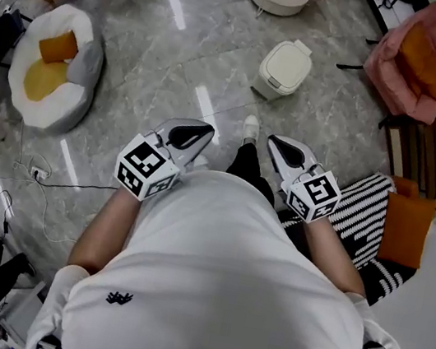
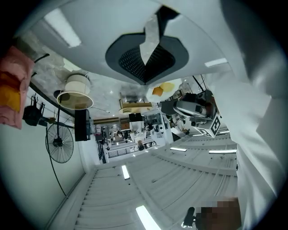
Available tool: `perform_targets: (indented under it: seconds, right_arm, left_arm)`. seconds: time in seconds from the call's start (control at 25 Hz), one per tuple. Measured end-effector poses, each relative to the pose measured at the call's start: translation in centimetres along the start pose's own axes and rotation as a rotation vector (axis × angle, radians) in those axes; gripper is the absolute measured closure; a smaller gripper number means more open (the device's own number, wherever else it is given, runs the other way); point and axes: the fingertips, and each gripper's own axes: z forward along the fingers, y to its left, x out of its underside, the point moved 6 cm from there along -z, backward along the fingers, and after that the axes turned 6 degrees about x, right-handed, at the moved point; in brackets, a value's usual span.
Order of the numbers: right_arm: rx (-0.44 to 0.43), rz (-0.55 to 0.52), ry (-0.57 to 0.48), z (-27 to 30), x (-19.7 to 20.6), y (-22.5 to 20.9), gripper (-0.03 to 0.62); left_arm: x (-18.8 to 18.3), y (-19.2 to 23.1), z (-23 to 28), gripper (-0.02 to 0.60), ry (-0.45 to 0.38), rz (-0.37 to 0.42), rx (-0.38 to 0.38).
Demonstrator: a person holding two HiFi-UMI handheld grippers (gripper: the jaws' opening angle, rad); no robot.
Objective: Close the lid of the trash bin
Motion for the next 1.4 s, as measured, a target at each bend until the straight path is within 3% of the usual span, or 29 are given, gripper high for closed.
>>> perform_targets:
  seconds: [0.24,0.84,1.4]
  right_arm:
    - [0.005,-0.048,0.014,0.1,0.1,1.8,0.594]
    - [-0.082,-0.117,0.018,1.6,-1.3,5.0,0.594]
    - [-0.087,-0.11,0.014,0.9,-0.8,4.8,0.592]
  left_arm:
    - [1.6,-0.6,-2.3,0.514,0.006,-0.01,-0.024]
    - [3.2,-0.7,-6.1,0.514,-0.039,-0.049,-0.099]
    - [3.2,-1.4,-4.6,0.514,-0.032,-0.048,-0.077]
